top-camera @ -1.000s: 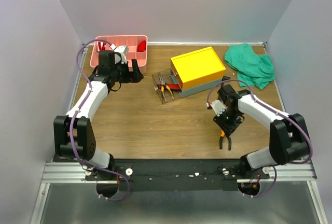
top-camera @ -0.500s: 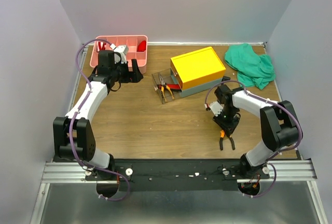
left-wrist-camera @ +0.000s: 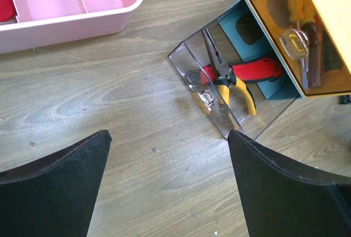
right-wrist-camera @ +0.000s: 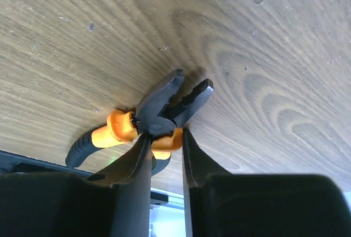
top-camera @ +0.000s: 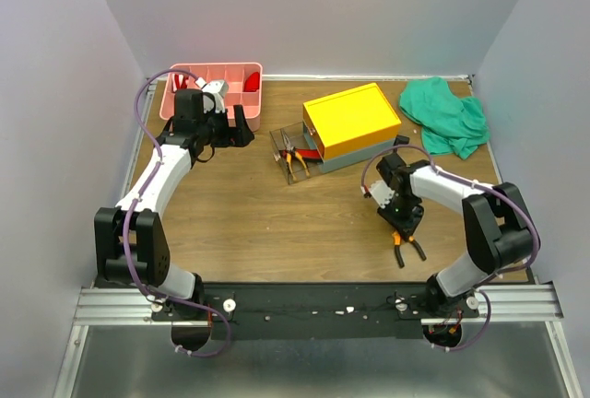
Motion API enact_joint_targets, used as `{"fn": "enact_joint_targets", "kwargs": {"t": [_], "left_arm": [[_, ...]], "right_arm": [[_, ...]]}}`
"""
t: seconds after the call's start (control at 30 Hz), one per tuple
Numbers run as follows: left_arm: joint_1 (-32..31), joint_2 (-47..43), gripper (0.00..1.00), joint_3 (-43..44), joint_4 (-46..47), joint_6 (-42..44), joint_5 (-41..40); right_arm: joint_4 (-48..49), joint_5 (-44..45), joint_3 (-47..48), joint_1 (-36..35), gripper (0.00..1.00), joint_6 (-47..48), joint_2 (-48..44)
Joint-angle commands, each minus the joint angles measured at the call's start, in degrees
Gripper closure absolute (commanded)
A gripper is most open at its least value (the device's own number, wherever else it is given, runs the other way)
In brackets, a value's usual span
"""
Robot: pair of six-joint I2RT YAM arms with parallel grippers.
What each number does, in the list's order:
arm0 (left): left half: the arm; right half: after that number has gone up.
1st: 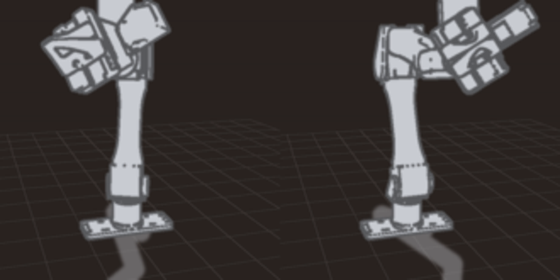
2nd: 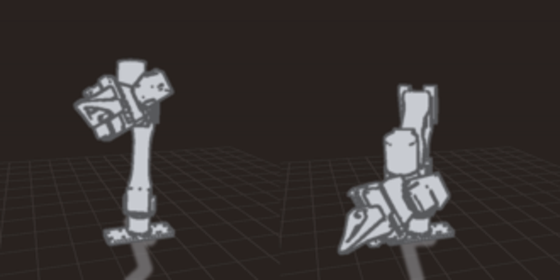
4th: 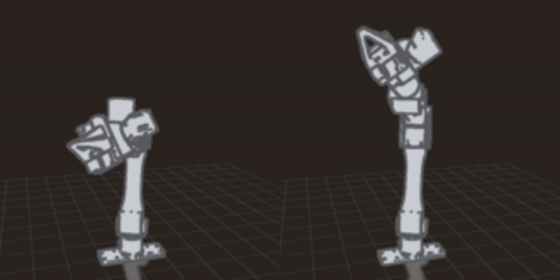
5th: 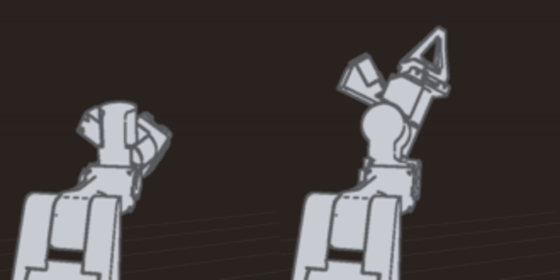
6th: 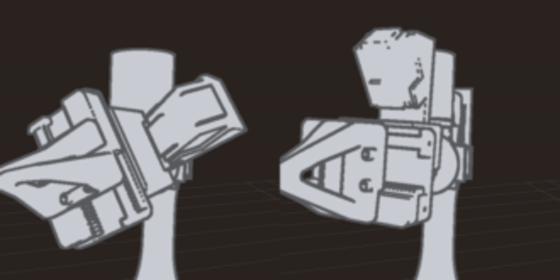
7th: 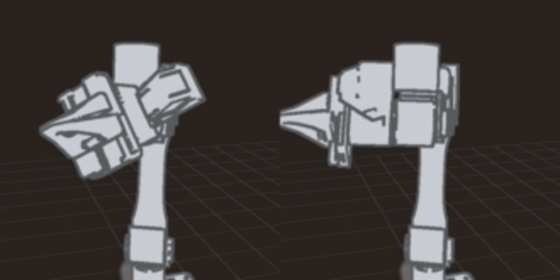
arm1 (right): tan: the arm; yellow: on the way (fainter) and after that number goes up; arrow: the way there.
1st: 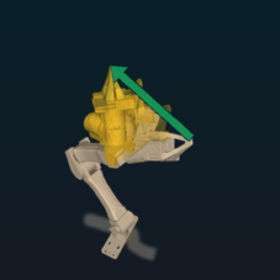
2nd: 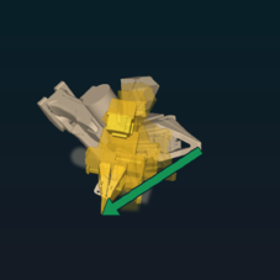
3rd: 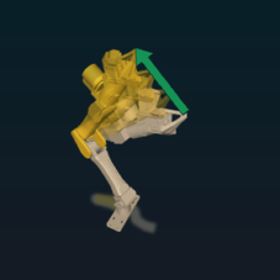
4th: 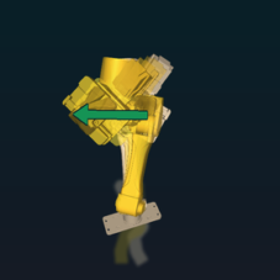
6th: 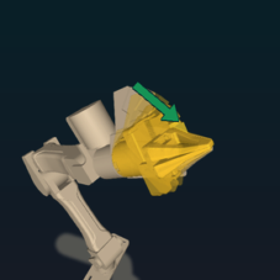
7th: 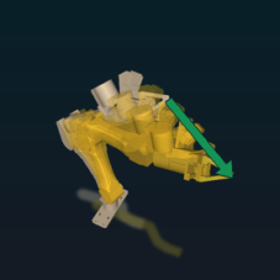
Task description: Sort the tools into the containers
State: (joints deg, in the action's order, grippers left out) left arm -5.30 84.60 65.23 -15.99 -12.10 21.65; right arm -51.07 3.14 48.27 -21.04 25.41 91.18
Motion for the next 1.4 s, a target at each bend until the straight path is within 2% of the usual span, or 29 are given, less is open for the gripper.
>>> {"fn": "enact_joint_targets", "kwargs": {"t": [0.0,0.1,0.13,0.27,0.57,0.63,0.83,0.97,1.07,1.17,1.2,1.23,1.27,1.3,1.37], "left_arm": [[0.6,-0.5,0.01,1.1,-0.4,0.7,-0.7],[0.8,0.3,0.01,1.7,-0.4,0.5,-0.3],[0.9,0.6,0.01,1.8,0.0,0.1,-0.2],[1.2,1.8,0.01,2.0,0.9,-1.1,0.7],[1.3,-0.3,0.01,1.2,0.3,-0.3,-0.4],[1.3,-0.9,0.01,0.3,0.3,-0.2,-0.6],[1.3,-3.8,0.01,-1.2,-0.7,1.5,-2.0],[1.3,-5.1,0.01,-1.9,-1.2,2.1,-2.3],[1.3,-5.1,0.01,-2.2,-1.1,2.0,-2.2],[1.4,-4.7,0.01,-2.2,-0.4,1.6,-2.0],[1.5,-4.4,0.01,-2.1,-0.3,1.5,-1.7],[1.5,-4.2,0.01,-2.0,0.2,1.2,-1.2],[1.6,-3.7,0.01,-2.0,0.3,0.9,-0.9],[1.6,-3.3,0.01,-1.9,0.4,0.6,-0.5],[1.6,-2.9,0.01,-1.6,0.7,0.1,0.8]], "right_arm": [[7.0,-2.8,2.1,0.1,0.99,0.6,-2.0],[4.1,-10.6,9.2,-0.1,0.99,-0.4,-7.5],[3.0,-12.6,15.5,-0.4,0.99,-1.1,-7.8],[0.9,-19.1,29.7,-3.6,0.99,-6.2,-5.4],[5.5,-20.1,51.0,-14.2,0.99,-12.7,10.7],[5.7,-20.0,58.5,-15.4,0.99,-13.5,14.6],[6.2,-11.0,73.7,-18.8,1.00,-10.6,29.1],[7.0,-5.8,74.2,-19.0,0.99,-7.8,33.9],[7.4,-3.5,71.6,-18.9,1.00,-6.2,34.9],[8.9,2.5,69.6,-19.0,0.99,-6.5,34.3],[9.3,3.4,68.9,-19.0,0.96,-6.6,34.4],[9.5,3.8,69.0,-19.0,0.86,-6.8,34.4],[9.4,4.0,69.3,-19.0,0.74,-7.4,34.5],[9.1,3.4,70.2,-19.0,0.52,-7.7,34.4],[7.7,0.7,71.3,-19.3,0.42,-8.7,33.7]]}}
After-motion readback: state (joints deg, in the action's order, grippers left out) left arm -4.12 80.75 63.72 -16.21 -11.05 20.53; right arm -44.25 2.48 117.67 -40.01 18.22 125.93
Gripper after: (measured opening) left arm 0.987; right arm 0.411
